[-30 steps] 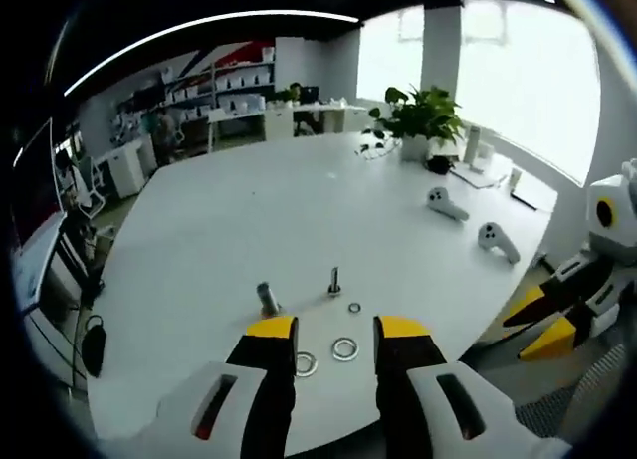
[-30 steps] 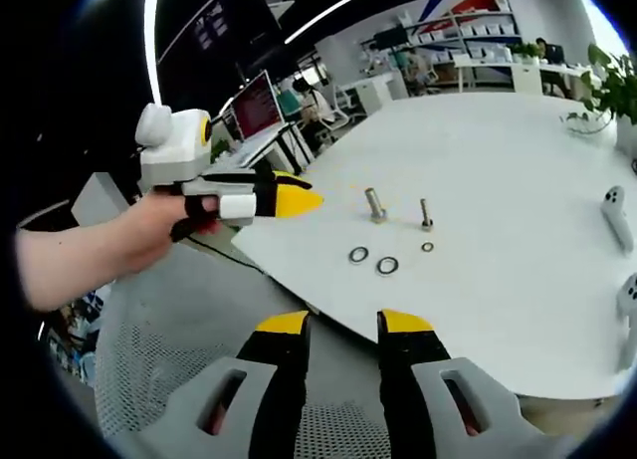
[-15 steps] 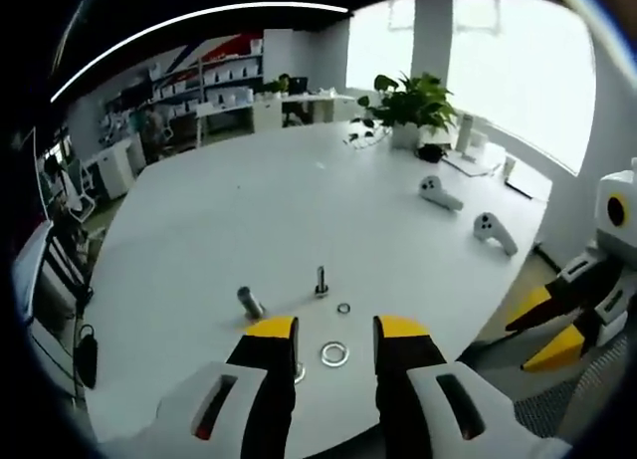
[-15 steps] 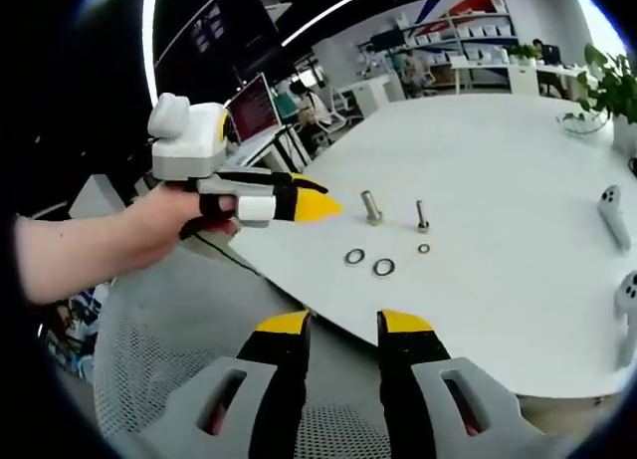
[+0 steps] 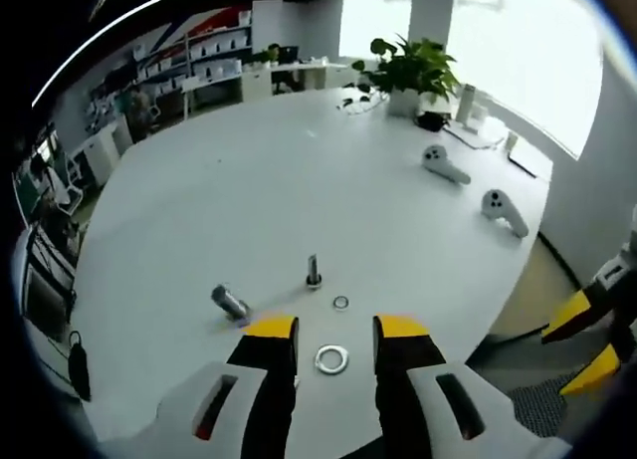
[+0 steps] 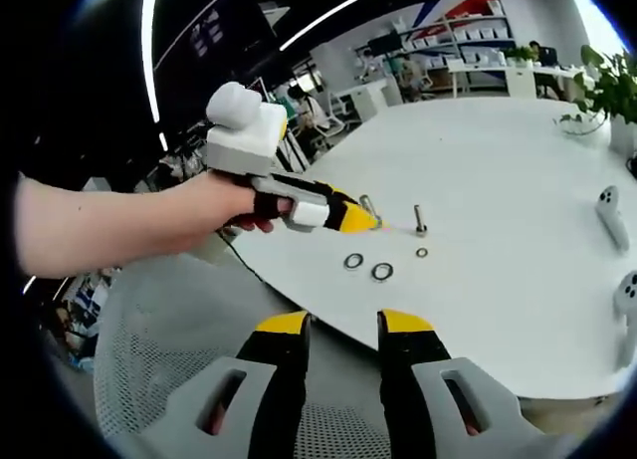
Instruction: Place the washer onto the threaded stud by aligning its center hole with the stud, sliding it down to the base, and recovering from edge contact or off-axis alignment until the washer reaches the visible bottom stop.
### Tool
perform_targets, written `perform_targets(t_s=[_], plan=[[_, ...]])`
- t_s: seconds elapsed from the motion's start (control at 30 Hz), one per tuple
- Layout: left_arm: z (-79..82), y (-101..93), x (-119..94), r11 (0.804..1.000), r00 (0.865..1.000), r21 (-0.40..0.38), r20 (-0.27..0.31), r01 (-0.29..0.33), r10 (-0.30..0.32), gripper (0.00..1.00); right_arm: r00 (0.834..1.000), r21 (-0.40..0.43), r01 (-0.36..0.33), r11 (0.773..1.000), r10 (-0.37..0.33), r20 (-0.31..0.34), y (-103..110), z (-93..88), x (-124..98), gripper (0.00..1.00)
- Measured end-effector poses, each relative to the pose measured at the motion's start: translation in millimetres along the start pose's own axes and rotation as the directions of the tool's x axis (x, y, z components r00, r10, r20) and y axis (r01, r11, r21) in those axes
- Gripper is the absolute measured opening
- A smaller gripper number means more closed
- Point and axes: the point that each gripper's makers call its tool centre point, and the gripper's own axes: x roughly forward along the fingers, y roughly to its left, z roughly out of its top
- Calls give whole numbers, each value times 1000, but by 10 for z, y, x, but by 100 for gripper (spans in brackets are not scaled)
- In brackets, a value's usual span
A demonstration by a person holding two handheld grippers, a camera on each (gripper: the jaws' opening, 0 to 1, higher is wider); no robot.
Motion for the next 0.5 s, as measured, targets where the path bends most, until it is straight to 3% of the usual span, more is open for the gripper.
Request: perform_targets(t_s=[0.3,0.5], plan=[[-97,-72,467,998,991,45,-130,41,-34,27,1000,-10,-11,1000,11,-10,25,-15,11,29],[-175,-99,729,999,981,21,-188,39,-35,23,1000,-4,-3,1000,3,7,3,3,8,29]])
